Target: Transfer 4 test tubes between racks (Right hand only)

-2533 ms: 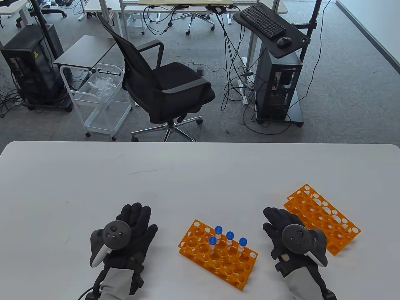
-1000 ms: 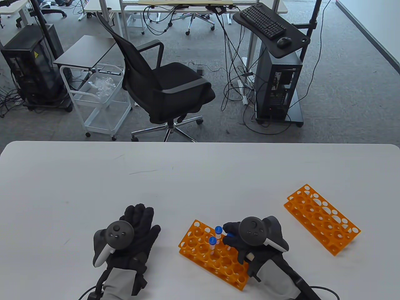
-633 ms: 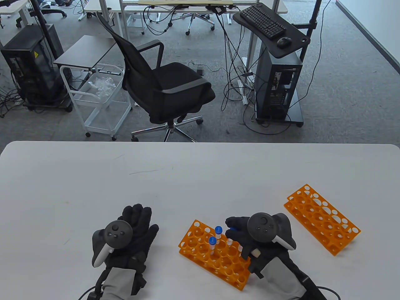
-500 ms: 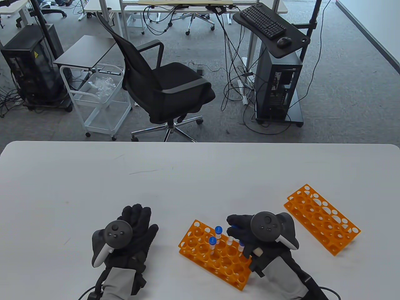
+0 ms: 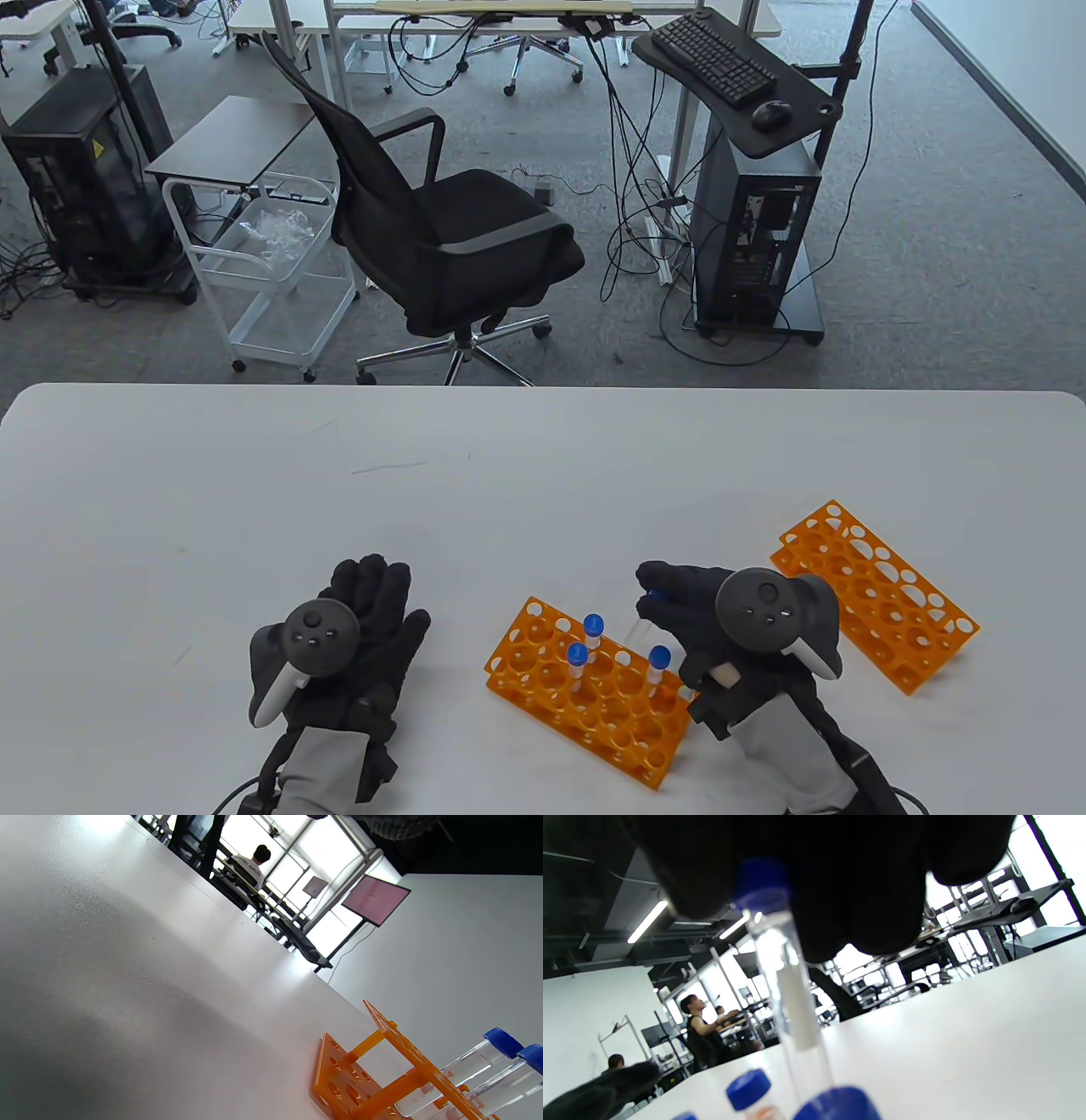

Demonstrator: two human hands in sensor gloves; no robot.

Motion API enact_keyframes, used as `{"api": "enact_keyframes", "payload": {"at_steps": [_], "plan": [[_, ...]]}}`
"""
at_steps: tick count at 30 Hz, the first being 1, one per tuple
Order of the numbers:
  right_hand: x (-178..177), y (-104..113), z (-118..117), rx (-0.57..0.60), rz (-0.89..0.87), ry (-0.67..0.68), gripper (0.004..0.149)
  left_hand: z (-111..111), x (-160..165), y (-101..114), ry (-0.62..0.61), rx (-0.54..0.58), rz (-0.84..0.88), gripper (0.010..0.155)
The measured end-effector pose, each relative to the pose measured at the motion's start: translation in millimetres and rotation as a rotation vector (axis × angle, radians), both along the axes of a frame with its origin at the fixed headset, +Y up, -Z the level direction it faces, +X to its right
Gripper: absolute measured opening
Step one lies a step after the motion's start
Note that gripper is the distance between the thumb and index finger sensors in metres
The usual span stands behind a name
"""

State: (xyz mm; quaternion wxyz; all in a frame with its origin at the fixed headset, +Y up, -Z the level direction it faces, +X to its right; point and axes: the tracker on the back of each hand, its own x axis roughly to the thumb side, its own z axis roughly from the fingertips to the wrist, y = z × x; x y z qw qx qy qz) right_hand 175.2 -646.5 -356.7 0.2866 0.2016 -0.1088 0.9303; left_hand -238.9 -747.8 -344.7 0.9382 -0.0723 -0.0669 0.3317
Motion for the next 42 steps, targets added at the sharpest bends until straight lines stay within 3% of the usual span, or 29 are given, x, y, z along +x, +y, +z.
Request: {"api": "enact_keyframes", "payload": {"at_steps": [18,42], "plan": [[49.1,14.7,-4.6,0.092,-0.067,-0.161,0.048,0.3,0.8,-0.5,-0.004,-0.002,0.005,0.067],[105.3,14.7,-9.8,0.162,-0.038,-0.38,0.048,0.2,2.9,-0.2,-0.022,-0.002,0.018,0.067]]}}
